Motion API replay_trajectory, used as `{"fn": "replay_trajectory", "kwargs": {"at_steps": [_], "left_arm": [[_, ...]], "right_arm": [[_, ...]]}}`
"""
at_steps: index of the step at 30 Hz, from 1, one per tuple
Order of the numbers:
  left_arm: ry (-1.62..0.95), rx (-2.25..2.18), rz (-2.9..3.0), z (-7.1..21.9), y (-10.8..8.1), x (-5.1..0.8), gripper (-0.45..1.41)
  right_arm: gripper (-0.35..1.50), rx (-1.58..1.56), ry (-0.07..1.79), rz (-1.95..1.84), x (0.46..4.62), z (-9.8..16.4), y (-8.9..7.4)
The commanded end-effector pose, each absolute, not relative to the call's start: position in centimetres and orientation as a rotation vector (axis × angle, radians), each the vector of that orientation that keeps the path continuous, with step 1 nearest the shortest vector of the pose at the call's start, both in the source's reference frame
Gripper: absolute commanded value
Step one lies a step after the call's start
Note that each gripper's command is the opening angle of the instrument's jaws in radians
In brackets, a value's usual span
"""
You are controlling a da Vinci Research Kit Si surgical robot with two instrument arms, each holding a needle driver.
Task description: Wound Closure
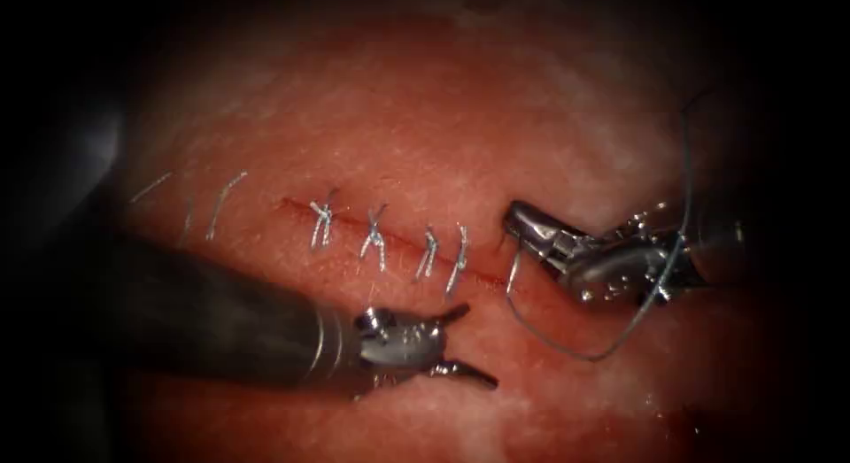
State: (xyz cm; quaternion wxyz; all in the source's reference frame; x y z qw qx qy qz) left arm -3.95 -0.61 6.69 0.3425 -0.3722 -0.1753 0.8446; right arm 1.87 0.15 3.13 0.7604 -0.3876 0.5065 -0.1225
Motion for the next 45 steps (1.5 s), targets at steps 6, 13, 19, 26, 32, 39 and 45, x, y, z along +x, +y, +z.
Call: {"fn": "replay_trajectory", "kwargs": {"at_steps": [6,13,19,26,32,39,45], "left_arm": [[-0.462,-0.965,2.194,6.72,-0.73,-3.99,0.74],[-0.463,-0.965,2.195,6.72,-0.73,-3.99,0.74],[-0.463,-0.966,2.195,6.72,-0.73,-3.98,0.74],[-0.464,-0.966,2.195,6.72,-0.73,-3.98,0.74],[-0.464,-0.966,2.195,6.72,-0.73,-3.97,0.74],[-0.469,-0.958,2.202,6.74,-0.73,-3.95,0.76],[-0.468,-0.958,2.202,6.74,-0.74,-3.95,0.78]], "right_arm": [[-0.35,-0.883,1.080,-0.335,2.01,3.27,-0.17],[-0.35,-0.906,1.065,-0.377,2.04,3.41,-0.42],[-0.35,-0.904,1.065,-0.379,2.03,3.42,-0.43],[-0.35,-0.775,1.107,-0.261,2.03,3.46,-0.43],[-0.35,-0.700,1.118,-0.194,2.00,3.56,-0.47],[-0.35,-0.655,1.133,-0.152,2.00,3.55,-0.51],[-0.35,-0.608,1.147,-0.099,2.00,3.54,-0.49]]}}
